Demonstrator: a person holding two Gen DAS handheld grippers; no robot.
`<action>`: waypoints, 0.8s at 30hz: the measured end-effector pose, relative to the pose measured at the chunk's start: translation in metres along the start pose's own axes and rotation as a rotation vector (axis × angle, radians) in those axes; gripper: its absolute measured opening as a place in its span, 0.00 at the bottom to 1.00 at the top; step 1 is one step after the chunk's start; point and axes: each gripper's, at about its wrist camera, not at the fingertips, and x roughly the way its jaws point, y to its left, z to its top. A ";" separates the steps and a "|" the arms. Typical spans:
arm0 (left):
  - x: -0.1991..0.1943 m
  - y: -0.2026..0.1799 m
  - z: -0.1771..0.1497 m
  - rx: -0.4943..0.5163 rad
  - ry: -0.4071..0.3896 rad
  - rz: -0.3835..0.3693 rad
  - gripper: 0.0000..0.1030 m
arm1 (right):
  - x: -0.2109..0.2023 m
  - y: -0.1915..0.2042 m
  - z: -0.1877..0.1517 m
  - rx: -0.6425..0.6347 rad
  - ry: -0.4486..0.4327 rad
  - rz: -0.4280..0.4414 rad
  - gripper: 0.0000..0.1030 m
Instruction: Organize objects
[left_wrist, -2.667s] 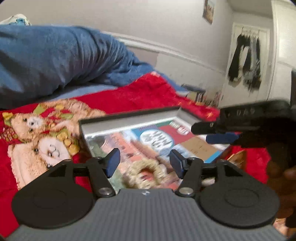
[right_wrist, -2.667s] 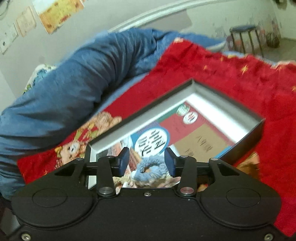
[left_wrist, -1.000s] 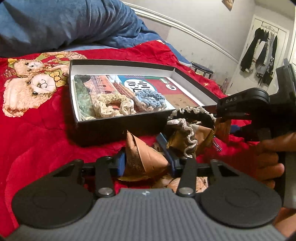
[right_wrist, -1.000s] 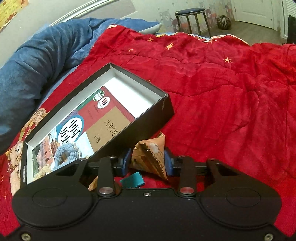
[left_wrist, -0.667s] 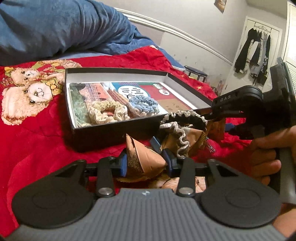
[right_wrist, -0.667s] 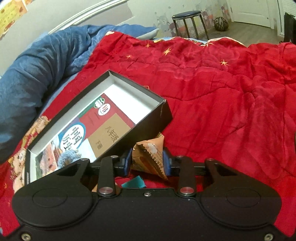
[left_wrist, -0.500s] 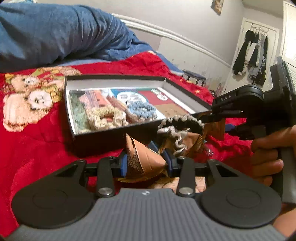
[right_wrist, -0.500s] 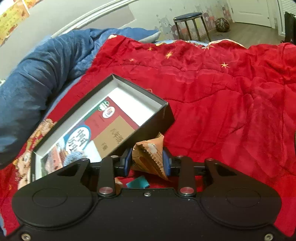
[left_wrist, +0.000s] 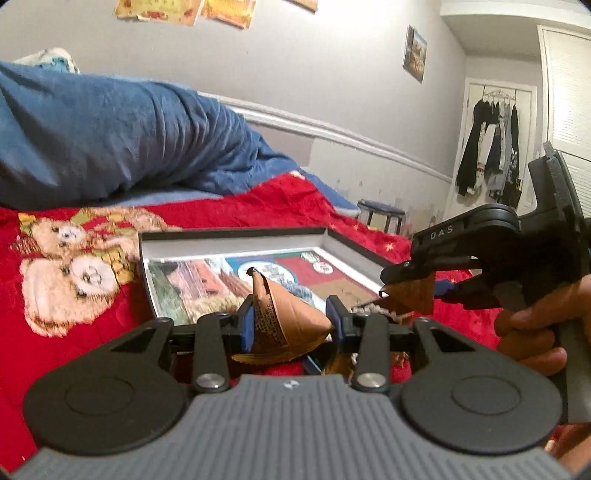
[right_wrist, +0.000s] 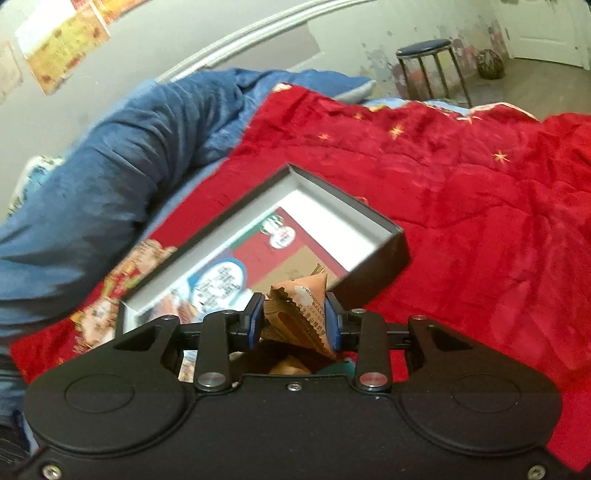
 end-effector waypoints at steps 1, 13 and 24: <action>-0.001 0.001 0.001 0.004 -0.014 -0.001 0.42 | -0.001 0.001 0.001 -0.003 -0.005 0.003 0.32; -0.002 0.021 0.015 0.021 -0.150 0.055 0.42 | 0.008 0.009 0.005 -0.036 -0.006 0.053 0.32; 0.004 0.034 0.018 0.039 -0.176 0.088 0.42 | 0.016 0.032 0.007 -0.085 -0.068 0.117 0.32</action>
